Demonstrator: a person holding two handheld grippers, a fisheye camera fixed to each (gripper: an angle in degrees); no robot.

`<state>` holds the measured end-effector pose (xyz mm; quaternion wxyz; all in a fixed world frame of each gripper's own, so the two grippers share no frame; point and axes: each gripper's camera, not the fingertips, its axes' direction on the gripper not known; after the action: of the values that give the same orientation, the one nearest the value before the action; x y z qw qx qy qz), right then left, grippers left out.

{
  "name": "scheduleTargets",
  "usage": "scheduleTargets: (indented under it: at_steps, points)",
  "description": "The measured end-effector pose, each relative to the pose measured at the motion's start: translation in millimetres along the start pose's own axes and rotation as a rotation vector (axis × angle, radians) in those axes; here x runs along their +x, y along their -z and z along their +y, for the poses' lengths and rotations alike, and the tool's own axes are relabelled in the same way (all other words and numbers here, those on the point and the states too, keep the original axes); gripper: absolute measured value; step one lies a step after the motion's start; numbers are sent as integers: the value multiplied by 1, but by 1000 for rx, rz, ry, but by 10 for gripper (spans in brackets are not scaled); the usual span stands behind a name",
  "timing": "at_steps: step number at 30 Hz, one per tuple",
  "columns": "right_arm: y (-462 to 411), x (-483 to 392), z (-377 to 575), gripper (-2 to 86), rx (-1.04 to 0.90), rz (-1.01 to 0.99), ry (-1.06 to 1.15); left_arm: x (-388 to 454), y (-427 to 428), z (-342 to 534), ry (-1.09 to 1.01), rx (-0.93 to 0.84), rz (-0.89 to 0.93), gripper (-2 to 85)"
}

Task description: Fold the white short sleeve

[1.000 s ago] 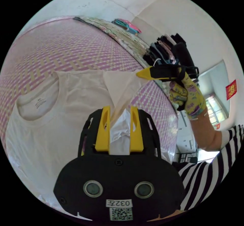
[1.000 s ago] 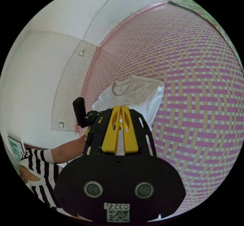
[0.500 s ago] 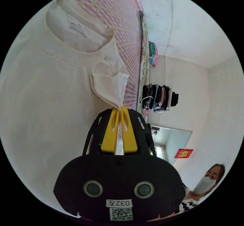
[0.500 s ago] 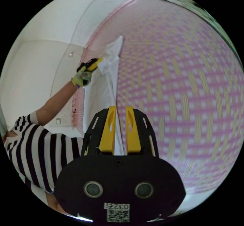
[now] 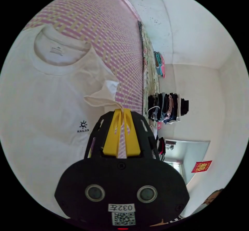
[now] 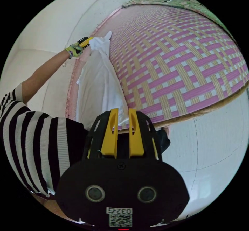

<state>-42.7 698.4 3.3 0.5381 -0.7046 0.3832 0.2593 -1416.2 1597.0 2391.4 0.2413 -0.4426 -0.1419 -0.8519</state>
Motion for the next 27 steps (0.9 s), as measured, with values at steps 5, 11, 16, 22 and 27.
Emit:
scheduleTargets:
  at_steps: [5, 11, 16, 22, 27]
  points:
    - [-28, 1, 22, 22, 68, 28, 6, 40, -40, 6, -67, -76, 32, -9]
    - [-44, 38, 59, 21, 166, 7, -86, 55, -85, 16, -51, -164, 42, -9]
    - [-53, 22, 47, 23, 167, 103, -8, 47, -86, 12, -11, -177, -13, -9]
    - [-51, -50, 34, 22, 153, 273, 268, 35, -44, -5, -55, -201, 71, -9]
    - [-66, -101, 40, 17, 83, 357, 504, 2, 14, -16, -82, -199, 59, -9]
